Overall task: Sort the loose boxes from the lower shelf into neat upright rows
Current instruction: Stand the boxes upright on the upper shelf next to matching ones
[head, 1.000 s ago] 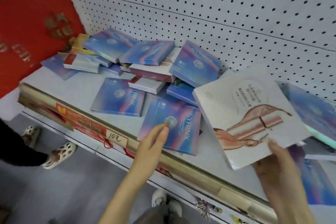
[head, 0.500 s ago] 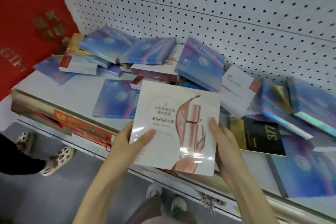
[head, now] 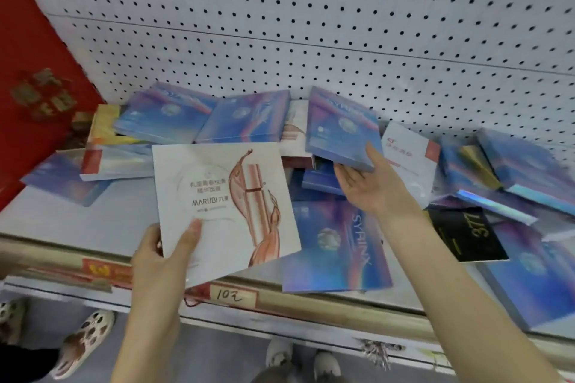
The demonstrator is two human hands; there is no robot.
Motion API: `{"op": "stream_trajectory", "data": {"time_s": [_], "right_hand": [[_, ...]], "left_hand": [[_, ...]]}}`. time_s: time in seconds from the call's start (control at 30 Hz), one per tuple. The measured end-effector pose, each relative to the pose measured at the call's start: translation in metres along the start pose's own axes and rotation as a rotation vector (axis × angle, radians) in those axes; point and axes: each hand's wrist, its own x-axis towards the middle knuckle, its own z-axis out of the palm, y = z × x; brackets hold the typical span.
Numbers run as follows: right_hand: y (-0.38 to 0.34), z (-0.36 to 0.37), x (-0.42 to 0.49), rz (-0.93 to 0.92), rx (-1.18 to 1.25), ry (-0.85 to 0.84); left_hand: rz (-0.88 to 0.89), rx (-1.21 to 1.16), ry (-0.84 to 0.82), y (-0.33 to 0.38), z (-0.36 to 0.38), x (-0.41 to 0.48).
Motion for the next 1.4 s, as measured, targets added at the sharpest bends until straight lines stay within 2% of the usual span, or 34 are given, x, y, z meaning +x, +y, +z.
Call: {"op": "stream_trajectory", "data": {"time_s": [0.1, 0.2, 0.4, 0.57, 0.77, 0.97, 1.17, 1.4], "right_hand": [[0.005, 0.008, -0.002, 0.010, 0.107, 0.049], [0.005, 0.005, -0.030, 0.012, 0.150, 0.030], [0.010, -0.053, -0.111, -0.199, -0.205, -0.050], [-0.019, -0.117, -0.160, -0.407, -0.303, -0.022], [-0.074, -0.209, -0.218, -0.610, -0.285, 0.148], [-0.155, -0.341, -0.294, -0.748, -0.183, 0.217], [-0.213, -0.437, -0.350, -0.748, -0.356, 0.413], [-0.280, -0.504, -0.369, -0.737, -0.483, 0.514]], "left_hand": [[-0.027, -0.040, -0.032, 0.004, 0.002, 0.003], [-0.052, -0.079, -0.062, 0.009, 0.010, 0.001], [-0.048, -0.120, -0.187, 0.020, 0.058, -0.019], [0.024, -0.038, -0.407, 0.017, 0.132, -0.076], [0.044, -0.035, -0.597, -0.011, 0.223, -0.185], [0.018, 0.022, -0.711, -0.053, 0.293, -0.304], [-0.002, 0.115, -0.829, -0.080, 0.355, -0.404], [0.025, 0.220, -0.939, -0.093, 0.434, -0.472]]}}
